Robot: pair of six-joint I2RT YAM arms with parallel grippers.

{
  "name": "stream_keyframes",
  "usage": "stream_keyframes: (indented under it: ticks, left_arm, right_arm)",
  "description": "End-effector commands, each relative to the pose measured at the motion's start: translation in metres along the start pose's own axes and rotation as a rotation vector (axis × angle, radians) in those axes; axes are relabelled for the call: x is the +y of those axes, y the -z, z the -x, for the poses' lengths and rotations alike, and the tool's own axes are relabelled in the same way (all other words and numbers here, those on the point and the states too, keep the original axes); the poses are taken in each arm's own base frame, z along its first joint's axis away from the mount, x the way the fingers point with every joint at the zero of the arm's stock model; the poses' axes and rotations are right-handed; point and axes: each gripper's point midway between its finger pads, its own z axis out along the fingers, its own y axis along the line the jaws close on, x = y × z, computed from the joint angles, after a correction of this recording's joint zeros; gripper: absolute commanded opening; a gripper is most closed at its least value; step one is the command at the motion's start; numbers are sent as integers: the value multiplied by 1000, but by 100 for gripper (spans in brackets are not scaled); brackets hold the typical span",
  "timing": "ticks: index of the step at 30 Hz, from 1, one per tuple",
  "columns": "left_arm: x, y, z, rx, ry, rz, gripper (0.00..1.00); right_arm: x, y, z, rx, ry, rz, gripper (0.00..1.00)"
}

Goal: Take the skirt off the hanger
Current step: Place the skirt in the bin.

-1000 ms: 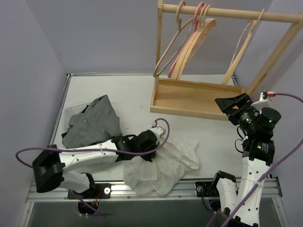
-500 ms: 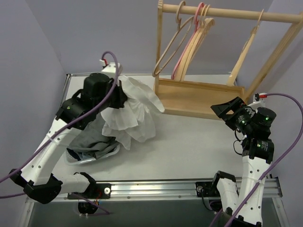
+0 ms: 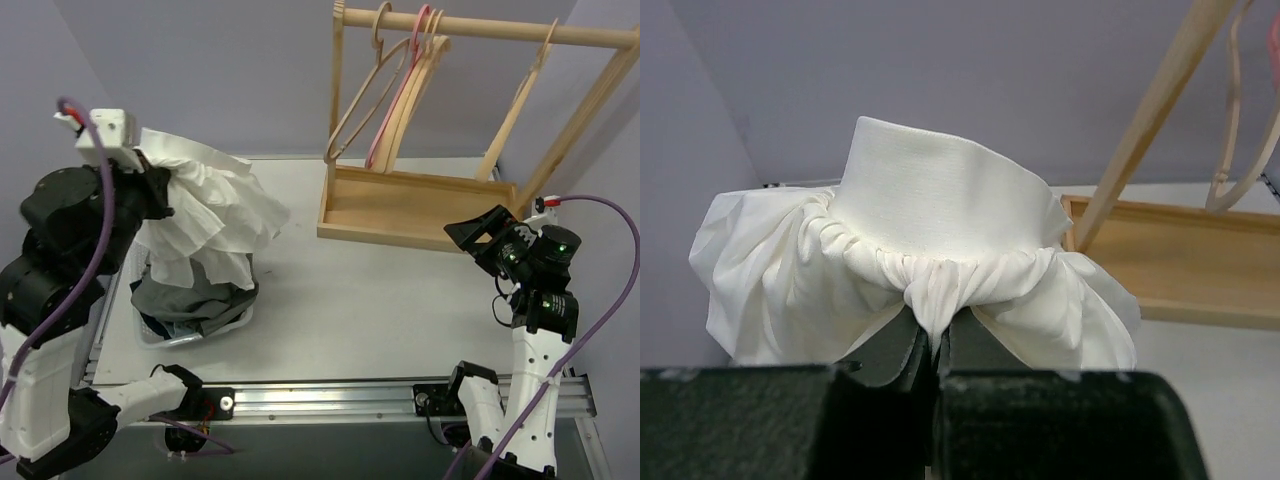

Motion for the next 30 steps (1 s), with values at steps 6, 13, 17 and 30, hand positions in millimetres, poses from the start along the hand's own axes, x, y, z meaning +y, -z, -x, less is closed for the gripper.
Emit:
stream_keyframes:
  ticks: [6,13,17,30]
  left_arm:
    - [50,27,9,-45,-75,200,2]
    - [28,-25,-89,182,-114,156,2]
    - [39,-64,-134,291,-2,130,2]
    - [57,-109,-287,567,573,-3,2]
  right_arm:
    - [7,-1,2,0,35,36,74]
    - [10,4,-3,7,41,40,74]
    - [11,6,-5,9,37,44,74]
    - [-36,-23,-58,313,153,-108,74]
